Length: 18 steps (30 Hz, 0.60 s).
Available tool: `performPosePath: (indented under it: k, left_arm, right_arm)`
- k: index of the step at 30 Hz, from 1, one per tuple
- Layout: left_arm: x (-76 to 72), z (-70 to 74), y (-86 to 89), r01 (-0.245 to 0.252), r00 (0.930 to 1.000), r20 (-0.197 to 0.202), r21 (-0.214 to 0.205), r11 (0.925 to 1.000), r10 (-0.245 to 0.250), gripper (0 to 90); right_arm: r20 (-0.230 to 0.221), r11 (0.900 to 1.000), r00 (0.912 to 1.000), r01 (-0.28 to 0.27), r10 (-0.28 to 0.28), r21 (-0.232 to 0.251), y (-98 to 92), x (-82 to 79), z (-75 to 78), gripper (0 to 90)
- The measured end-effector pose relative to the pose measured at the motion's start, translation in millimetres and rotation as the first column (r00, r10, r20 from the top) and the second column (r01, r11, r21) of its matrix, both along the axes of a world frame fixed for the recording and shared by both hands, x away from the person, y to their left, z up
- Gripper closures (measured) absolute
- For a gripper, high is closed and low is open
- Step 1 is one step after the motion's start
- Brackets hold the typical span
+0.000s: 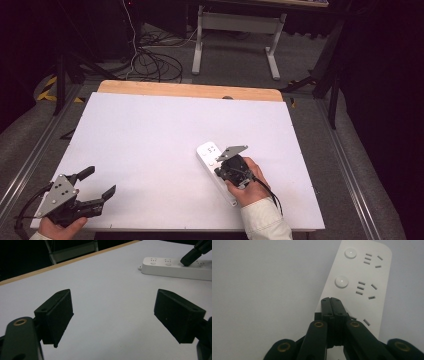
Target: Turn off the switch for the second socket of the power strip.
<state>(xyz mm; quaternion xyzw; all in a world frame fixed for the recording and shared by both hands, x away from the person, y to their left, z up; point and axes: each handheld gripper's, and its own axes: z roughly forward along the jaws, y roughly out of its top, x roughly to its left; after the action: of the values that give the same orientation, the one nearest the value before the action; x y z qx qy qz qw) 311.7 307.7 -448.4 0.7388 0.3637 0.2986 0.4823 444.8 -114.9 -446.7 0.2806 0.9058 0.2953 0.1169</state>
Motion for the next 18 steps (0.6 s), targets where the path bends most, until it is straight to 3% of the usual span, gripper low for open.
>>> performPosePath:
  k: [18]
  left_arm:
    - [-0.3, -0.1, -0.9, 0.0, 1.0, 0.003, 0.003, 1.0, 0.0, 16.4]
  right_arm:
    - [-0.001, 0.9997, 0.9999, 0.015, -0.015, 0.018, -1.5, -1.0, -1.5, 90.0]
